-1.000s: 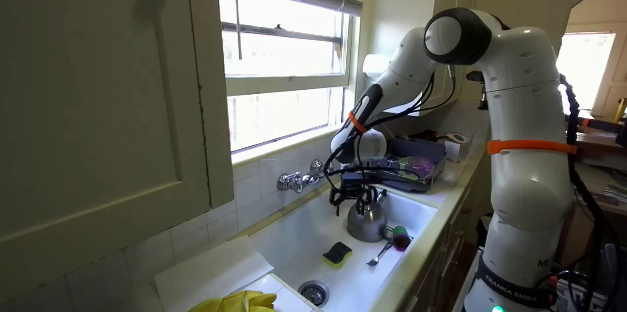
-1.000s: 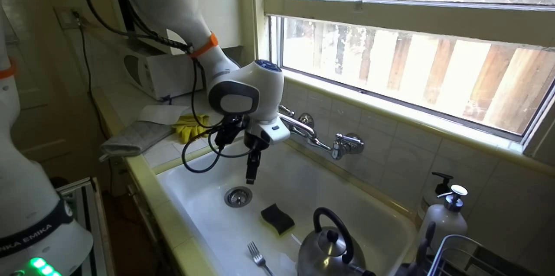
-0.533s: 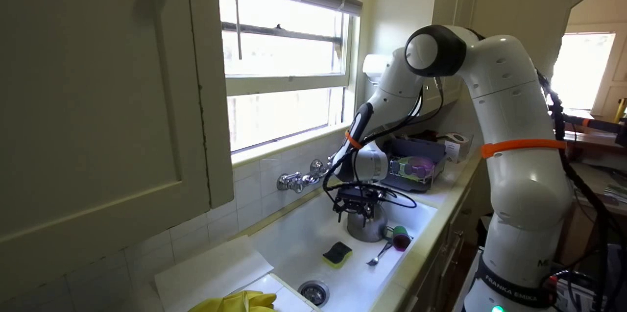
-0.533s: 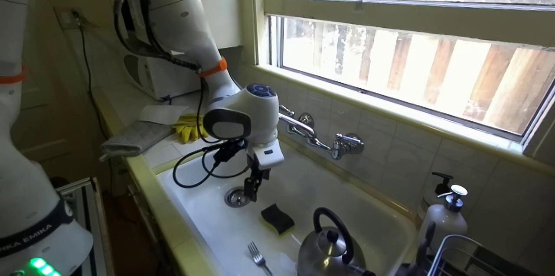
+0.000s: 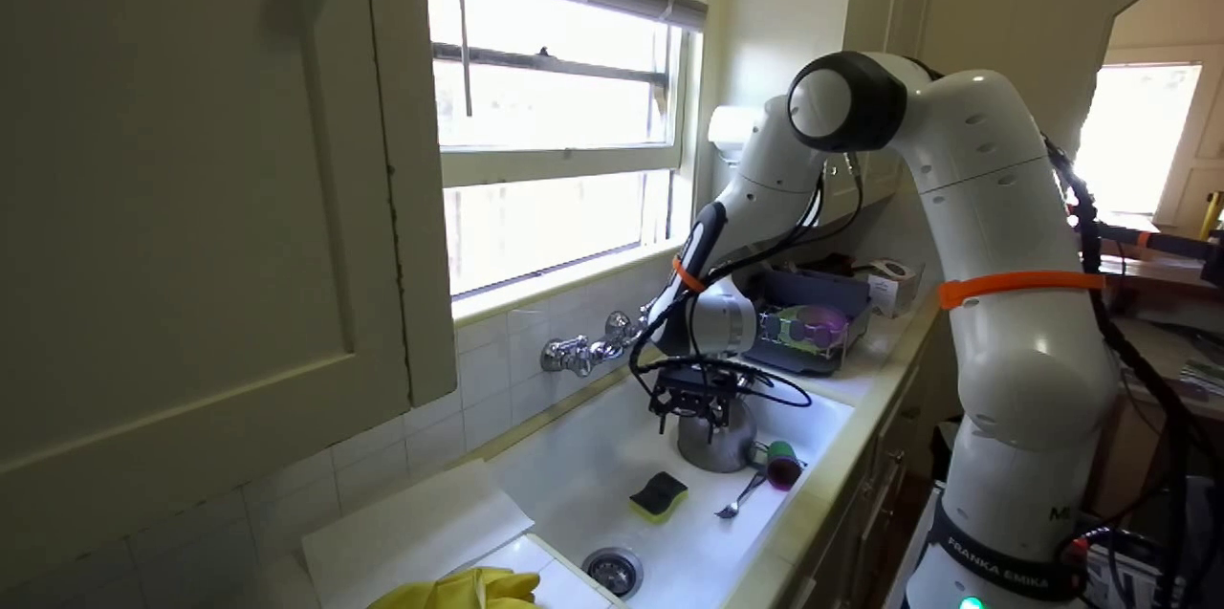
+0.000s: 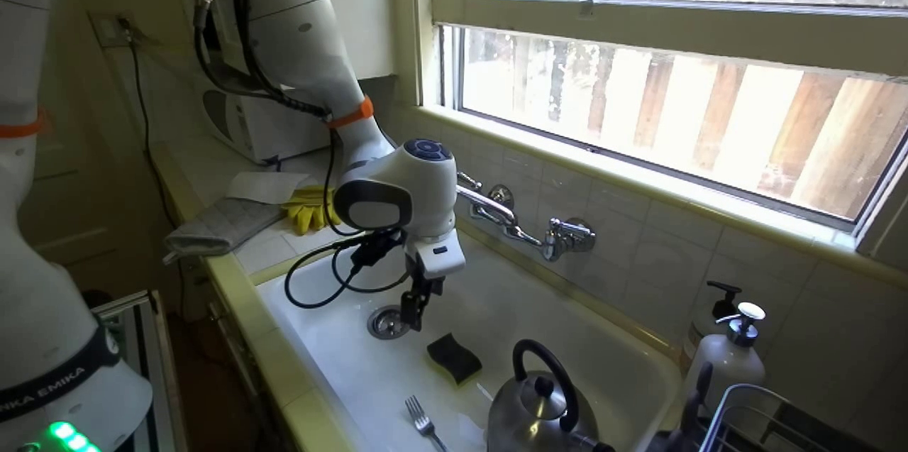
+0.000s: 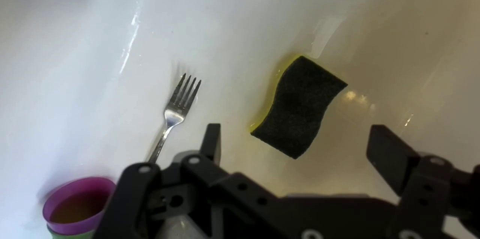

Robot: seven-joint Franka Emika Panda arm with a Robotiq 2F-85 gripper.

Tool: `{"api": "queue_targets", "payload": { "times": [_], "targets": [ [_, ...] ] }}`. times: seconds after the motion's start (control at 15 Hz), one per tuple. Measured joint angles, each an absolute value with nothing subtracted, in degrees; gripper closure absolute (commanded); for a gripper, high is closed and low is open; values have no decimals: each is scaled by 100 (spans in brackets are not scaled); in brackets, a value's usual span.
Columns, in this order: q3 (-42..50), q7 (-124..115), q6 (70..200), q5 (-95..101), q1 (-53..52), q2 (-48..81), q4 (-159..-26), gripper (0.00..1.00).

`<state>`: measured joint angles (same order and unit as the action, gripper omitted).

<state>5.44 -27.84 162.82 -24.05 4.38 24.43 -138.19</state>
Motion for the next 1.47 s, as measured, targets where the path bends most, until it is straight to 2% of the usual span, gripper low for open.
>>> {"api": "queue_targets", "payload": {
  "times": [0.93,1.47],
  "targets": [
    [627,-4018,16326,-2571,319,3688,-12960,0],
    [560,-4771,16929,-2621,204,4613,-12304,0]
  ]
}}
